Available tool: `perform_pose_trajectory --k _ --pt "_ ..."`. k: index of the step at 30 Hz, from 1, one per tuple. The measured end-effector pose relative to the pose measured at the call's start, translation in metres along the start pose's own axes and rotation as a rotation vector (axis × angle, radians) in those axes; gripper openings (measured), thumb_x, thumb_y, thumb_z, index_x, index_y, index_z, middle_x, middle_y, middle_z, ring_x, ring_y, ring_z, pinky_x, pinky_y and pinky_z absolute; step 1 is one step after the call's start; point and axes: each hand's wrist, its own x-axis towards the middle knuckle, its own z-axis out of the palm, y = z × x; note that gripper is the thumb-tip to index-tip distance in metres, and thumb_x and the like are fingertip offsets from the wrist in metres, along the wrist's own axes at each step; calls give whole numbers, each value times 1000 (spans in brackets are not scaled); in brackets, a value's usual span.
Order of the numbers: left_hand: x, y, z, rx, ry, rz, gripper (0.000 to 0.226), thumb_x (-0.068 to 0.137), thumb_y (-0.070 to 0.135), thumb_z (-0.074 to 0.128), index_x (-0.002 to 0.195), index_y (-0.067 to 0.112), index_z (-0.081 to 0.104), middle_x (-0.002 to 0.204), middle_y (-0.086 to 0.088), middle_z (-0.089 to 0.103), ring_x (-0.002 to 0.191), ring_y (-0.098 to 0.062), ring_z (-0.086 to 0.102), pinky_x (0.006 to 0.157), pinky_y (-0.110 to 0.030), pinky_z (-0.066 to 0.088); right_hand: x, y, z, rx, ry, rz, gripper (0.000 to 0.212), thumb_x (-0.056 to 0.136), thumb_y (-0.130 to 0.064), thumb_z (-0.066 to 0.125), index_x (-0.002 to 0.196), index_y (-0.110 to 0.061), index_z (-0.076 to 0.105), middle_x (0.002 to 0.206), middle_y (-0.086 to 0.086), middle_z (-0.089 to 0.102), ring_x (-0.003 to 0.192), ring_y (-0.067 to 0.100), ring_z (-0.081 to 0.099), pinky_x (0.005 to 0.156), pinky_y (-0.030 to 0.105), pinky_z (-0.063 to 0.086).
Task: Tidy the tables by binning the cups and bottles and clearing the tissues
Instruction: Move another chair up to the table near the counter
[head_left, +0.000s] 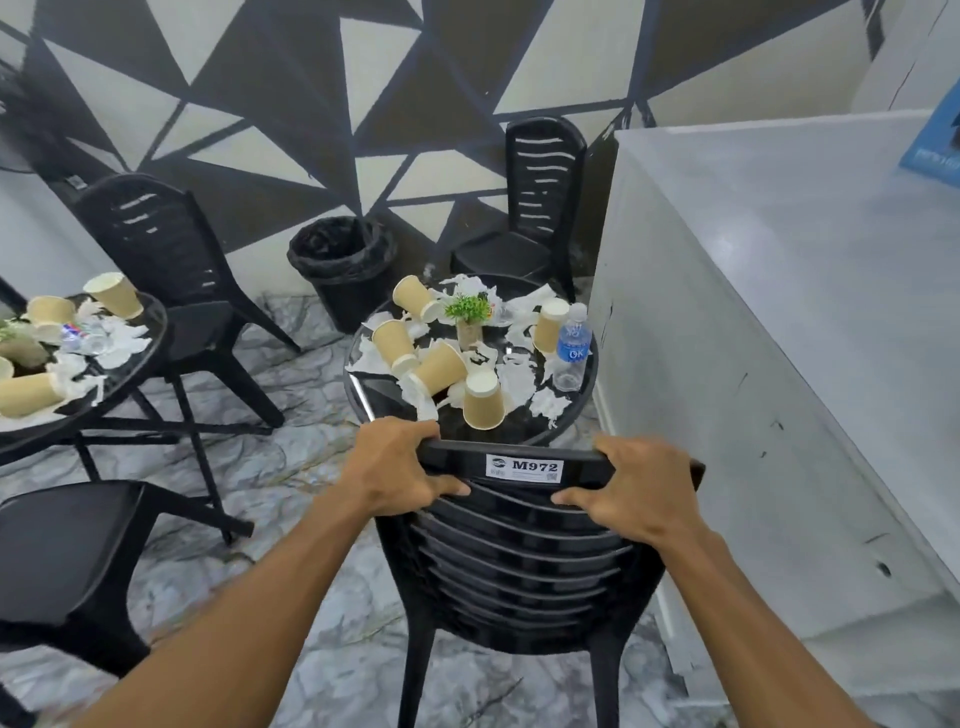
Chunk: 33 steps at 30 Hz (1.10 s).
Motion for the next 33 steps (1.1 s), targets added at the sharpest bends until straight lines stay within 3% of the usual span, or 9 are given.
perform_pose_trajectory --k 5,7,10,13,16,20,25,27,33 --pt "29 7 34 43 -109 73 56 63 75 74 75 27 48 65 13 53 68 -15 54 60 -32 35 5 26 22 54 16 113 54 52 -71 81 68 -25 58 64 -14 54 65 15 53 61 32 43" --pt "38 11 38 27 -61 125 53 69 68 76 99 28 59 87 13 62 88 -16 57 69 -32 41 15 36 22 85 77 113 59 49 -69 84 74 -21 61 73 -12 56 73 15 52 68 35 43" --pt "47 4 42 -20 77 259 78 71 52 82 136 21 52 121 4 62 119 -18 47 91 -34 43 31 35 29 81 112 130 67 47 -72 84 86 -22 63 89 -12 60 90 14 53 78 37 43" --pt "60 2 44 26 88 291 84 64 57 84 134 20 54 123 3 62 120 -18 46 95 -34 40 43 38 29 80 77 126 68 44 -74 83 90 -28 64 92 -15 60 92 11 55 80 36 43" --pt "69 9 40 2 40 210 83 64 59 85 133 23 54 130 7 59 122 -17 47 90 -37 43 53 45 21 80 21 110 61 42 -76 83 81 -33 65 75 -17 55 75 10 54 66 28 40" --pt "72 5 35 13 -31 176 64 69 65 79 116 26 58 94 9 69 90 -18 63 75 -35 48 56 36 13 83 -41 146 58 44 -72 84 54 -37 40 52 -17 43 53 4 45 51 19 24" --pt "56 4 30 118 -99 243 54 71 68 74 81 21 48 57 9 48 60 -18 52 58 -32 36 34 34 13 41 -43 79 61 47 -78 80 59 -28 46 53 -16 47 50 8 48 48 15 26" --pt "51 2 26 102 -69 248 55 69 64 77 76 26 39 52 11 42 55 -19 48 56 -31 34 35 29 13 51 -46 55 61 47 -78 79 59 -27 49 54 -16 51 51 8 51 48 15 29" --pt "55 -19 2 113 72 249 56 64 69 78 82 19 60 54 10 53 54 -17 50 53 -26 32 71 16 9 8 -59 29 77 46 -93 64 78 -23 67 68 -11 67 65 13 62 62 31 53"
